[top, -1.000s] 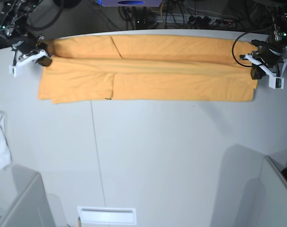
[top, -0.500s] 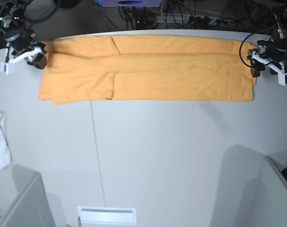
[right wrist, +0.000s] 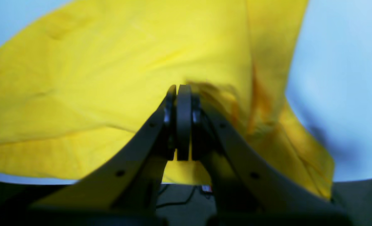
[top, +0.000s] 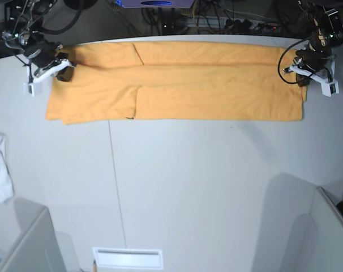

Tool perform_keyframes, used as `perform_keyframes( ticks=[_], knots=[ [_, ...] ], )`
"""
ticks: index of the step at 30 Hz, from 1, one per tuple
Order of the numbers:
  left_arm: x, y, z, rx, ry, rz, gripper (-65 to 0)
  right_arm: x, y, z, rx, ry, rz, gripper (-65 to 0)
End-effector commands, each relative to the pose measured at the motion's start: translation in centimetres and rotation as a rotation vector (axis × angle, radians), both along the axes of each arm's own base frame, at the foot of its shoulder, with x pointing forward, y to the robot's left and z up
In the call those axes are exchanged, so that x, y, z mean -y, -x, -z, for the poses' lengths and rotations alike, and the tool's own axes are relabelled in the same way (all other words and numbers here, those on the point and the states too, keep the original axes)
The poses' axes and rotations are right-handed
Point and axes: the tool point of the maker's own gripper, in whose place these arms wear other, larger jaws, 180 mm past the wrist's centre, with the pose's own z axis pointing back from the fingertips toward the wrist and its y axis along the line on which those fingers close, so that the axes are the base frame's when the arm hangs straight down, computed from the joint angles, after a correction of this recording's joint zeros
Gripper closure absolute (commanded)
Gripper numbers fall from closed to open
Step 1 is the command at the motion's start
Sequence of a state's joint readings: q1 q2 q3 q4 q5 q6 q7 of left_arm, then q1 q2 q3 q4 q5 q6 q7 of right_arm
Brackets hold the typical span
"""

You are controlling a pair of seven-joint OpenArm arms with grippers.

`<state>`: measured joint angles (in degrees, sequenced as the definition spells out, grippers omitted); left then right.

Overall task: Fold the T-shirt properly
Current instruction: 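Release the hem and raise both grippers, then move both grippers to the two ends of the folded strip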

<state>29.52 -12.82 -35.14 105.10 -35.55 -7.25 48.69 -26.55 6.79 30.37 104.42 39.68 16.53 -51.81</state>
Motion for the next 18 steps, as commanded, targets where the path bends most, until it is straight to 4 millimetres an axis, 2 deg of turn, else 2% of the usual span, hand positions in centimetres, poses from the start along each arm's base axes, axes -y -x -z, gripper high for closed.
perform_keyframes(
  ticks=[1, 3, 6, 9, 14, 18],
  knots=[
    [-0.6, -0.4, -0.4, 0.024, -0.025, -0.012, 0.0, 0.4, -0.5, -0.4, 0.026, 0.016, -0.001, 0.0],
    [-1.1, -0.5, 0.7, 0.019, -0.062, -0.025, 0.0, 0.5, -0.3, 0.6, 0.001, 0.018, 0.013, 0.0],
    [-1.3, -0.3, 4.1, -0.039, -0.115, -0.003, 0.0, 1.2, -0.9, 2.0, -0.034, 0.042, 0.027, 0.0],
    [-1.5, -0.8, 6.5, -0.076, -0.115, -0.011, 0.0, 1.7, -2.0, 3.0, -0.055, 0.063, 0.037, 0.0],
    [-2.0, -3.2, 7.8, -0.07, -0.08, -0.051, 0.0, 2.3, -5.6, 3.4, -0.037, 0.063, 0.06, 0.0],
    [-1.8, -7.0, 7.3, -0.017, -0.051, -0.066, 0.0, 3.1, -9.2, 3.8, -0.041, 0.088, 0.072, 0.0]
  ],
)
